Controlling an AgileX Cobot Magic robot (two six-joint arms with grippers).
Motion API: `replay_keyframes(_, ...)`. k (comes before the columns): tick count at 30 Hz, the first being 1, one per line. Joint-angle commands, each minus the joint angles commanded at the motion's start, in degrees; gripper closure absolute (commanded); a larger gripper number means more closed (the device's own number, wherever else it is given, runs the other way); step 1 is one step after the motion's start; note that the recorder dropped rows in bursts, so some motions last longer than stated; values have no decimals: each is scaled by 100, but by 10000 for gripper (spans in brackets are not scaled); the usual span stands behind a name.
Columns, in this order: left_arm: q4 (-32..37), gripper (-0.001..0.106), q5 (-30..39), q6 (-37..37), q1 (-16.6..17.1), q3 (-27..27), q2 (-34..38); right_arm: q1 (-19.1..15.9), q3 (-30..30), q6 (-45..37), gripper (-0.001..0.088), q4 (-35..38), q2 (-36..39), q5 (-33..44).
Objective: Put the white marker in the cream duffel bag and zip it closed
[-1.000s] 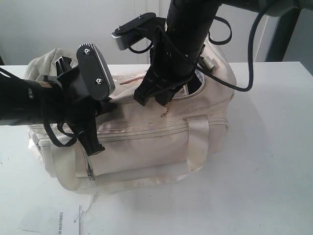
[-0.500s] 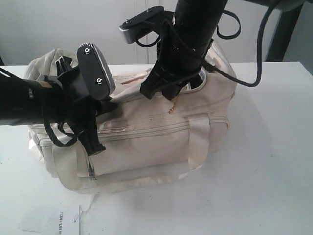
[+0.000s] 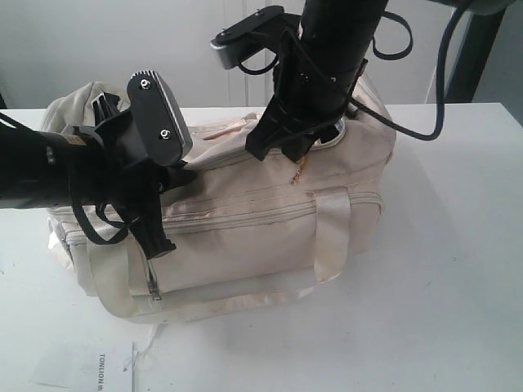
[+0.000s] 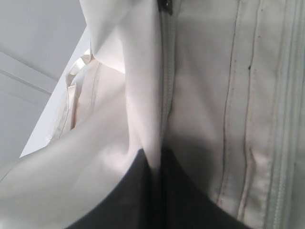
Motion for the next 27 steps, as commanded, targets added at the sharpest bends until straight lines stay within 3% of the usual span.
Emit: replay_keyframes(27,-25,1053,0,2,0,0,0,-284,0,0,868,-19,0,0)
